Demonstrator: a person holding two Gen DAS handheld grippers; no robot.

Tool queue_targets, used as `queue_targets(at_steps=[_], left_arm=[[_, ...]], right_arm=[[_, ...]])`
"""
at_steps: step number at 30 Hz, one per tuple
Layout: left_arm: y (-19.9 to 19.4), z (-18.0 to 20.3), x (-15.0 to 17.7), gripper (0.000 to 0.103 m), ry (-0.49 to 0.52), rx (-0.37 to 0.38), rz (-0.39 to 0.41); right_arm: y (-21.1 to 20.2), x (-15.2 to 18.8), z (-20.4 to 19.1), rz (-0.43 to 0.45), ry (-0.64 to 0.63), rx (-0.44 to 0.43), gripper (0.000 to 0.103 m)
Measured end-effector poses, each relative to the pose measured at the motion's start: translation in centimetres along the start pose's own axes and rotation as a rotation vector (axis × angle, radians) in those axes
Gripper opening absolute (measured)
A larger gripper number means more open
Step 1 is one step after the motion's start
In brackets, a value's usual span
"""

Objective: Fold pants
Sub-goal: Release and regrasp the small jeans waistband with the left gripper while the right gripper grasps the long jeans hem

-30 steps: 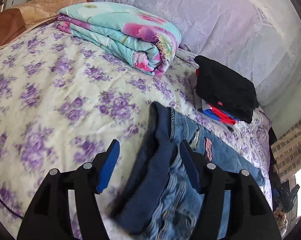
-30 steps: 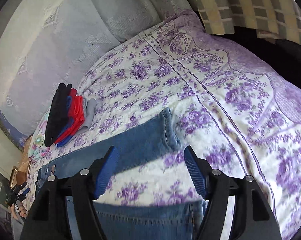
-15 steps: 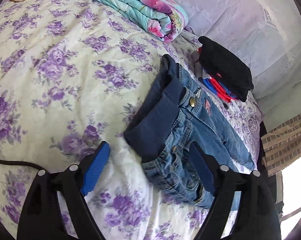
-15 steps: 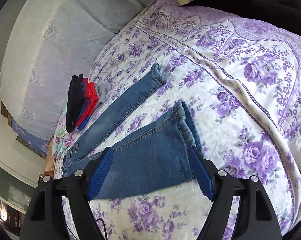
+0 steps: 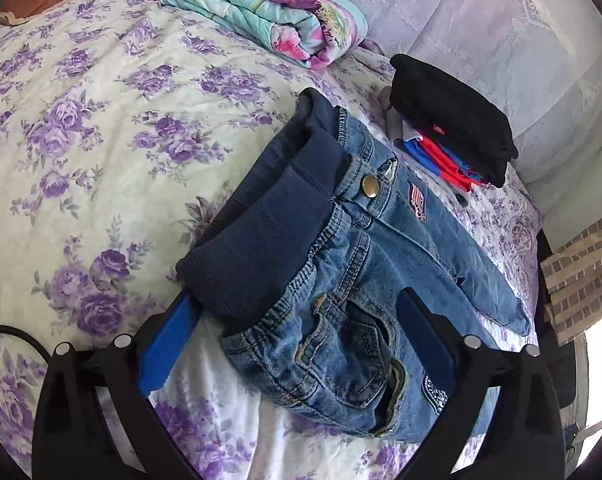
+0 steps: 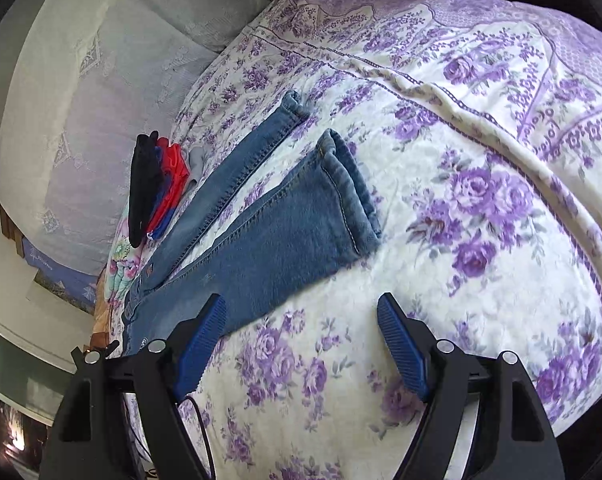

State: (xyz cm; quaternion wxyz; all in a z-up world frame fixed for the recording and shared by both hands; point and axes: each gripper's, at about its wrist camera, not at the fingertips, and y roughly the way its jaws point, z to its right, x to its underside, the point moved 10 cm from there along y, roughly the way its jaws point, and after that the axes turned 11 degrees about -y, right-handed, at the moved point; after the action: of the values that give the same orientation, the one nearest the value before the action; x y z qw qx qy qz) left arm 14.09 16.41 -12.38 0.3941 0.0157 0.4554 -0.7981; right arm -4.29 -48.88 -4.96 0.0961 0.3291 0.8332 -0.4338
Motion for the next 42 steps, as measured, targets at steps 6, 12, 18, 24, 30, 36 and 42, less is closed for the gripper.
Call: queue_targets(at_steps=[6, 12, 18, 24, 30, 36, 42], left_arm=[[-0.9, 0.8, 1.1, 0.087, -0.02, 0.052, -0.004], [-0.8, 0.1, 1.0, 0.079, -0.061, 0.072, -0.001], [-0.1, 0.4, 0.5, 0.079, -0.049, 0.048, 0.022], [-1.0, -0.9, 0.3, 0.038, -0.094, 0.033, 0.019], [-2.2, -1.4, 1.0, 0.029, -0.129, 0.078, 0.001], [0.2, -1.2, 0.2, 0.031, -0.121, 0.018, 0.02], [-2.2, -1.6, -0.3, 0.018, -0.171, 0.115, 0.05]], right_arm=[[0.9, -0.7, 0.2, 0.041, 0.024, -0.021, 0.078], [2.9, -2.5, 0.4, 0.069, 0.031, -0.019, 0.065], [4.1, -3.4, 0.8, 0.113, 0.07, -0.05, 0.035], [4.4, -3.5, 0.8, 0.104, 0.062, -0.065, 0.026], [4.7, -3.7, 0.7, 0.102, 0.057, -0.068, 0.026], [5.2, -3.9, 0.5, 0.098, 0.046, -0.072, 0.023], [5.3, -4.5, 0.3, 0.075, 0.032, -0.084, 0.013]])
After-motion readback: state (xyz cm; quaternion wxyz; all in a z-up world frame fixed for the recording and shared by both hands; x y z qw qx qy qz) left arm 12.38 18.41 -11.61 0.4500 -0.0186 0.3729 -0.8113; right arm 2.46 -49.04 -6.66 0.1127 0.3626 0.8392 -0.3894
